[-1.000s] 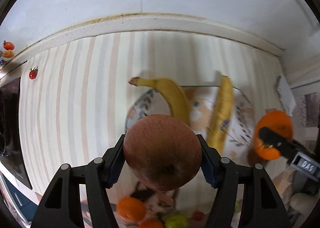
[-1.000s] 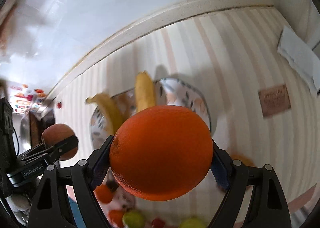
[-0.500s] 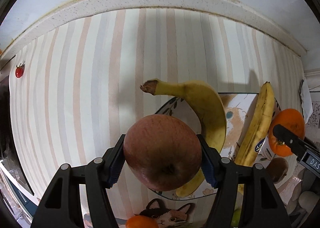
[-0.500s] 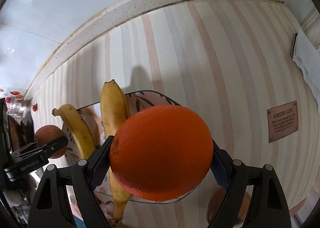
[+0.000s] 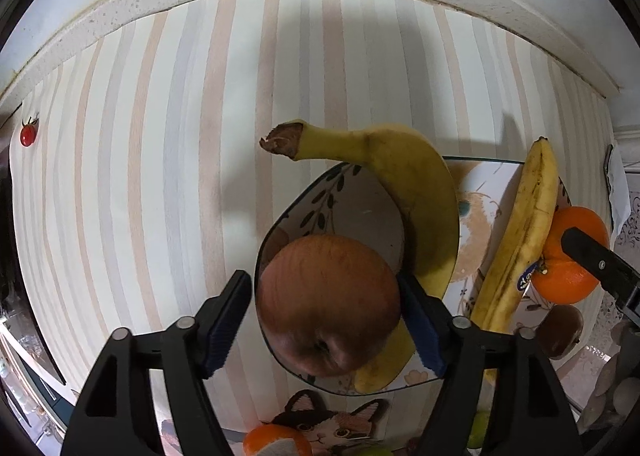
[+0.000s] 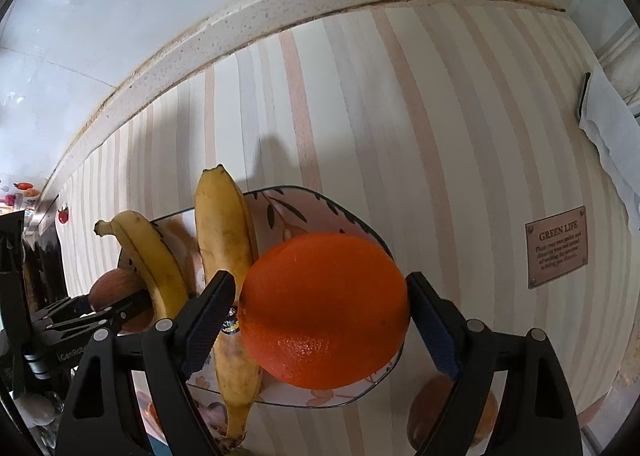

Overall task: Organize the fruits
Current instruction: 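Carry the apple and orange to the plate beside the bananas with both grippers, then release the apple and orange onto the plate and withdraw both grippers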

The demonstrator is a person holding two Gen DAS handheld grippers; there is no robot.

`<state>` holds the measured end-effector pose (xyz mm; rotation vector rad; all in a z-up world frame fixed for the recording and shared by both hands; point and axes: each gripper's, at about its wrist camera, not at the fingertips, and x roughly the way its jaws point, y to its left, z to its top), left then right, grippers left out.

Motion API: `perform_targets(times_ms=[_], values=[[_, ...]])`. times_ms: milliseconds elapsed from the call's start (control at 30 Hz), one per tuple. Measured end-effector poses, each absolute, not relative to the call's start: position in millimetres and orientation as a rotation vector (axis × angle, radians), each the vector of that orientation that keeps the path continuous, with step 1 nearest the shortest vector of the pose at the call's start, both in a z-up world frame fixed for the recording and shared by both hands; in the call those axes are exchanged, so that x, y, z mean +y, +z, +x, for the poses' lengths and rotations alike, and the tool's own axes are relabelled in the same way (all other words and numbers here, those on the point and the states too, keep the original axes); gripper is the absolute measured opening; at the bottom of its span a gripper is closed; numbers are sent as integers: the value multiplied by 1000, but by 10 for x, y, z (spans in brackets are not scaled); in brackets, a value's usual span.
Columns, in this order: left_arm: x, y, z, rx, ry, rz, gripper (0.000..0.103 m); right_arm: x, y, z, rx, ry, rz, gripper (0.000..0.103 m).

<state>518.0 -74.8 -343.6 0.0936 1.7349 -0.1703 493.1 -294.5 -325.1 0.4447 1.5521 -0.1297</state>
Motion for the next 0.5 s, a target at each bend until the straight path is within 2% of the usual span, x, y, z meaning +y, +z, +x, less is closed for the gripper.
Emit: perform_targets(times_ms=[33, 167, 233, 500], values=[[-747, -3414, 5174, 1731, -170, 98, 86, -2953, -3238, 4927, 1549, -131, 447, 89], [-705, -3256, 5164, 1702, -162, 94, 86, -2989, -3171, 4884, 1538, -131, 467, 89], [-668, -3159, 5147, 1684, -162, 83, 86, -3001, -3112, 4854, 1534, -129, 473, 92], [-565, -2765, 4942, 1618, -181, 68, 86, -2763, -2626, 4604, 1469, -95, 373, 95]])
